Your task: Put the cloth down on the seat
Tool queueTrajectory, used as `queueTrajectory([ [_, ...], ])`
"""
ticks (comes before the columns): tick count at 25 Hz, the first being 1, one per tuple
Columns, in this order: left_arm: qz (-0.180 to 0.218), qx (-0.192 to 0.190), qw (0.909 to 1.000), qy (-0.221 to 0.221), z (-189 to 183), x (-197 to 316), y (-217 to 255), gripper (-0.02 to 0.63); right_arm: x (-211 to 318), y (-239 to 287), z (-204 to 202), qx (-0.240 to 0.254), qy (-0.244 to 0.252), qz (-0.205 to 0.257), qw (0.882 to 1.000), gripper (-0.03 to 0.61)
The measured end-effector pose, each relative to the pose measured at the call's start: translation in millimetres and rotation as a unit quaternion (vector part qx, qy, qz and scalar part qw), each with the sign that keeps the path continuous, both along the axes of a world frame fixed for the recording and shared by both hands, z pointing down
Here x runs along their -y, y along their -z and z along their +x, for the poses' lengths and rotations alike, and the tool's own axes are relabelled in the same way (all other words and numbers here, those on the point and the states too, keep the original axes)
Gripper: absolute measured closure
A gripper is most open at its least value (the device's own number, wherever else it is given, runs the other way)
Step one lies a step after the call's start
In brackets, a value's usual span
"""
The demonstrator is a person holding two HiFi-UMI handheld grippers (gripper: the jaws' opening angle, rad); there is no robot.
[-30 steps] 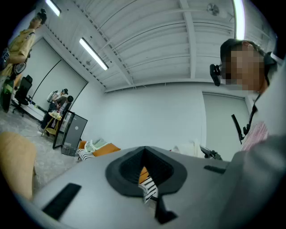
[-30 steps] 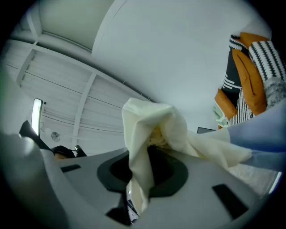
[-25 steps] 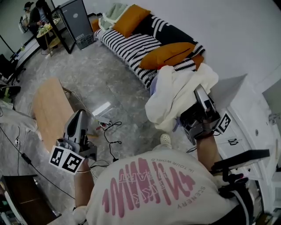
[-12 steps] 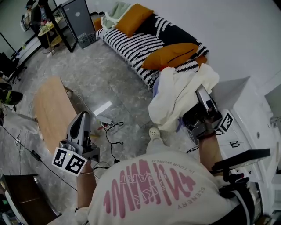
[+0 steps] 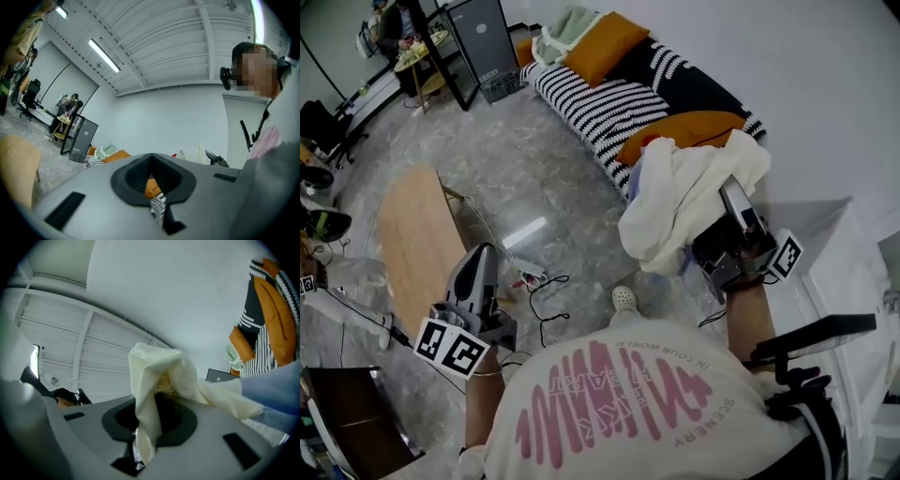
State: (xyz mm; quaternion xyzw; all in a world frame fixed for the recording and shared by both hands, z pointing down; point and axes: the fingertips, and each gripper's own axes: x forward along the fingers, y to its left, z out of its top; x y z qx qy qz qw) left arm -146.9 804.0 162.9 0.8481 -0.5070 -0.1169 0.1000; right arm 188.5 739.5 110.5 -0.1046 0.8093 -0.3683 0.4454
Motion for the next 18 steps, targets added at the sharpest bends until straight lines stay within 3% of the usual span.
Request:
queueTrajectory([
  [5, 0.009, -0.012, 0.9999, -0.003, 9, 35, 7, 0.606, 48, 6, 5, -0.001, 0.000, 0.007, 1.000, 0.509],
  [14, -0.002, -0.004, 0.9992, 0.039, 22, 122, 20, 0.606, 159, 23, 15, -0.015, 0.028, 0.009, 0.999, 0.509],
  [18, 0.012, 0.001, 0.9988, 0.048, 26, 126, 24, 0.606, 168, 24, 17, -0.012, 0.035, 0.016, 0.999, 0.509],
])
